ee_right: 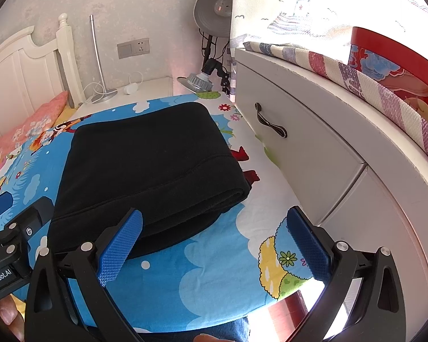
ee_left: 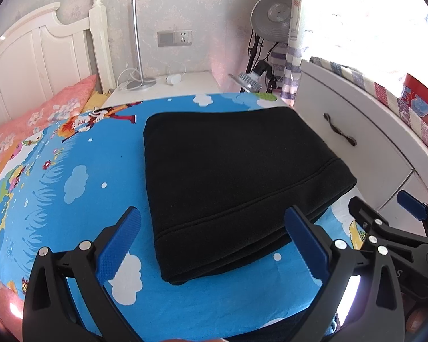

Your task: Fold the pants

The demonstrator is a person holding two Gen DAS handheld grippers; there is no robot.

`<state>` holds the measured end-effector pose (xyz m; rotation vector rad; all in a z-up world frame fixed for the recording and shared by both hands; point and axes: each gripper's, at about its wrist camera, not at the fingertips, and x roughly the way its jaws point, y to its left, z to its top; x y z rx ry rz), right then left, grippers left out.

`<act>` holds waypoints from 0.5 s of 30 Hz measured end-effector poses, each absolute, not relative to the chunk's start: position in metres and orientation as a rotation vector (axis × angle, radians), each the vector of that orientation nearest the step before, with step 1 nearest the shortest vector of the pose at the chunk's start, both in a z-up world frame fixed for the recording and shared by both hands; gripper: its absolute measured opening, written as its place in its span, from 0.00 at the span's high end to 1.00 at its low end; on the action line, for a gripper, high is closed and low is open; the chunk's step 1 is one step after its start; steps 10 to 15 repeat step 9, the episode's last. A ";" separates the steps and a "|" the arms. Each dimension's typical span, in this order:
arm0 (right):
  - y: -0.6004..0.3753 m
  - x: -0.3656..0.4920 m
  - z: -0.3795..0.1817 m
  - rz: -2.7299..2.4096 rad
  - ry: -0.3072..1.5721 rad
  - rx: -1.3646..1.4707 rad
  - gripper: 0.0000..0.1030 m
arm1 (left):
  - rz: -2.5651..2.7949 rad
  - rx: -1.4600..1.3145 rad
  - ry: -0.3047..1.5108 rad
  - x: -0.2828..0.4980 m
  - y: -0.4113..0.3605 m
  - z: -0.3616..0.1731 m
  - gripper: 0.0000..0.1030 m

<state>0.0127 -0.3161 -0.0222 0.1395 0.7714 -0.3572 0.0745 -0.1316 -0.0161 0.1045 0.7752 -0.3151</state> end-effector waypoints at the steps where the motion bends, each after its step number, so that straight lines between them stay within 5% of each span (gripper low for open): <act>1: -0.317 0.013 -0.024 -0.359 0.773 0.144 0.05 | -0.320 0.096 0.775 0.075 -0.132 -0.016 0.02; 15: -0.313 0.017 -0.031 -0.329 0.775 0.165 0.05 | -0.220 -0.055 0.788 0.103 -0.054 -0.005 0.02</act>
